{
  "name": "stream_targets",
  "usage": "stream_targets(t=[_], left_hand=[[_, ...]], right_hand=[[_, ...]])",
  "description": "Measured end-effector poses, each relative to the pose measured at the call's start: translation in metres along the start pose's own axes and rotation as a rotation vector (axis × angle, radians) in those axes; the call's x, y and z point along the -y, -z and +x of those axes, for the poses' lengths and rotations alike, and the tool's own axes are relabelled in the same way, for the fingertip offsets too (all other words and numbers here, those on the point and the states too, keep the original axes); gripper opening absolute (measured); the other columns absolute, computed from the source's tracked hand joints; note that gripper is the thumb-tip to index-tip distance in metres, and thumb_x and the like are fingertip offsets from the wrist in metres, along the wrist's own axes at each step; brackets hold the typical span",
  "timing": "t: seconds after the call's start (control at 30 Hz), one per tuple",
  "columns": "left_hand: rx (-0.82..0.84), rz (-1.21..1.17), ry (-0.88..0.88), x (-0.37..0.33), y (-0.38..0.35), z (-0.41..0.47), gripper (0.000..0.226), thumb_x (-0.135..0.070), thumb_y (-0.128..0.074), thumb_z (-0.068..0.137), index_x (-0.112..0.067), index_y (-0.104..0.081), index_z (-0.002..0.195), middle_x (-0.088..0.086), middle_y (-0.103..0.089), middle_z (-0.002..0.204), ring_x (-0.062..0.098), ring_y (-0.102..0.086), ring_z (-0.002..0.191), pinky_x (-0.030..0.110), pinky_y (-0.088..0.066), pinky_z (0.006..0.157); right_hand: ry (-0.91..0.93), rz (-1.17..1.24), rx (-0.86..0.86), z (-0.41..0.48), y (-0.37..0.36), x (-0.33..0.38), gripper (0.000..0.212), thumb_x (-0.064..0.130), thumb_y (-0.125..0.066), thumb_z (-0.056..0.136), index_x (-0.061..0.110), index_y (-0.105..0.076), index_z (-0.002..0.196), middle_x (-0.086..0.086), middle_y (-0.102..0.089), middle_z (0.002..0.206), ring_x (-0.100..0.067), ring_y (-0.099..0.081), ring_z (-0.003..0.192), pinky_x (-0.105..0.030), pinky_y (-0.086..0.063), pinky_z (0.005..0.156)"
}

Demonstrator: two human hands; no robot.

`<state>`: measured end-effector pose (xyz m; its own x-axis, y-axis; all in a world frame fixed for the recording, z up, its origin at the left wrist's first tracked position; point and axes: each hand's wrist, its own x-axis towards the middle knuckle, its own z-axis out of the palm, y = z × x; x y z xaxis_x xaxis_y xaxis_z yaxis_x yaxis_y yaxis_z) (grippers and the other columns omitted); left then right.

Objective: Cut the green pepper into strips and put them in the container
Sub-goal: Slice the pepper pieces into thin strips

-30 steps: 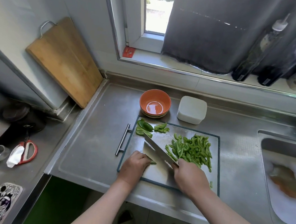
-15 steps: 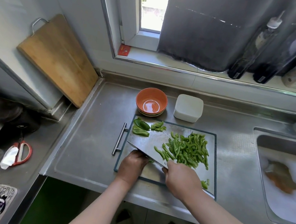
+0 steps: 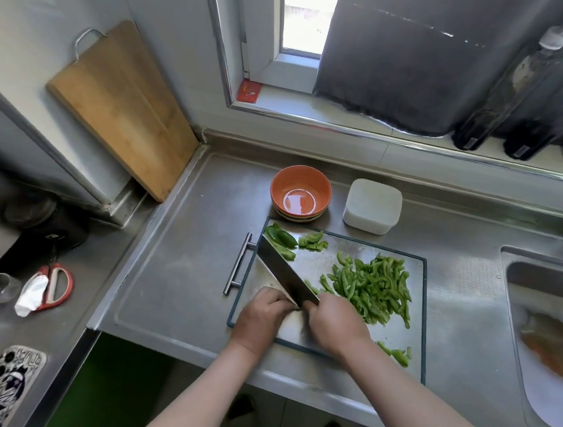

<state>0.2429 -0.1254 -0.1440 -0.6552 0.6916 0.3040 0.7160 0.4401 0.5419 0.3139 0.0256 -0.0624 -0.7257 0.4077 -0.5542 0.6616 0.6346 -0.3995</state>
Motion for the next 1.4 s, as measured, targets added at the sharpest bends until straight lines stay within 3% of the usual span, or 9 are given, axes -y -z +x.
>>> stream_targets(t=[0.13,0.37,0.47,0.63,0.97,1.17,1.27,1.4], left_hand=[[0.000,-0.009,0.021,-0.005,0.002,0.002,0.016,-0.007,-0.086,0.072,-0.016,-0.077,0.082,-0.001,-0.068,0.083,0.019,-0.062,0.078,0.032,-0.055,0.056],[-0.083,0.010,-0.021,-0.001,0.001,0.001,0.024,-0.003,-0.091,0.064,-0.016,-0.079,0.081,0.002,-0.072,0.082,0.014,-0.059,0.082,0.026,-0.053,0.069],[-0.090,0.020,-0.030,-0.002,0.002,0.001,0.026,-0.002,-0.092,0.061,-0.015,-0.079,0.080,0.003,-0.072,0.081,0.013,-0.056,0.083,0.021,-0.048,0.072],[-0.090,0.023,-0.007,-0.003,0.002,-0.001,0.024,-0.003,-0.092,0.061,-0.015,-0.078,0.077,0.002,-0.072,0.080,0.015,-0.063,0.078,0.023,-0.053,0.070],[-0.083,-0.030,0.020,0.002,-0.004,-0.005,0.021,-0.003,-0.089,0.067,-0.013,-0.076,0.079,0.002,-0.070,0.084,0.015,-0.058,0.082,0.023,-0.049,0.070],[-0.016,-0.054,0.033,0.002,0.002,-0.009,0.023,-0.001,-0.085,0.071,-0.015,-0.077,0.086,-0.002,-0.067,0.088,0.014,-0.057,0.087,0.020,-0.049,0.071],[0.016,-0.051,0.029,0.004,0.004,-0.007,0.023,-0.001,-0.084,0.071,-0.016,-0.077,0.087,-0.003,-0.068,0.085,0.014,-0.059,0.083,0.025,-0.053,0.069],[0.008,-0.052,0.015,0.003,0.008,-0.003,0.021,-0.004,-0.084,0.072,-0.016,-0.077,0.088,-0.003,-0.068,0.084,0.016,-0.061,0.079,0.031,-0.055,0.064]], right_hand=[[0.032,-0.002,-0.023,-0.017,0.009,-0.013,0.026,0.038,-0.043,0.101,0.019,-0.059,0.094,-0.004,-0.066,0.091,-0.027,-0.059,0.081,-0.036,-0.047,0.068],[0.144,-0.160,-0.063,-0.040,0.011,-0.022,0.025,0.041,-0.040,0.103,0.022,-0.044,0.087,-0.001,-0.054,0.077,-0.027,-0.050,0.069,-0.037,-0.033,0.057],[0.160,-0.185,-0.073,-0.044,0.013,-0.023,0.027,0.043,-0.037,0.104,0.021,-0.045,0.089,-0.003,-0.058,0.081,-0.027,-0.051,0.070,-0.037,-0.037,0.059],[0.134,-0.195,-0.056,-0.045,0.011,-0.025,0.025,0.041,-0.039,0.104,0.022,-0.046,0.090,-0.002,-0.058,0.082,-0.026,-0.054,0.073,-0.037,-0.042,0.062],[0.094,-0.244,-0.020,-0.026,-0.004,-0.009,0.012,0.021,-0.041,0.099,0.018,-0.044,0.088,-0.007,-0.057,0.085,-0.032,-0.057,0.079,-0.036,-0.037,0.059],[0.042,-0.159,0.000,-0.003,-0.004,0.010,0.018,0.031,-0.044,0.101,0.019,-0.056,0.096,-0.007,-0.067,0.100,-0.031,-0.063,0.090,-0.035,-0.044,0.068],[0.013,-0.029,0.015,-0.002,0.000,0.006,0.029,0.043,-0.046,0.101,0.019,-0.063,0.098,-0.006,-0.068,0.097,-0.029,-0.060,0.086,-0.035,-0.045,0.069],[0.022,0.051,0.002,-0.011,0.007,-0.002,0.029,0.042,-0.046,0.101,0.019,-0.062,0.092,-0.003,-0.065,0.088,-0.027,-0.062,0.082,-0.035,-0.045,0.066]])
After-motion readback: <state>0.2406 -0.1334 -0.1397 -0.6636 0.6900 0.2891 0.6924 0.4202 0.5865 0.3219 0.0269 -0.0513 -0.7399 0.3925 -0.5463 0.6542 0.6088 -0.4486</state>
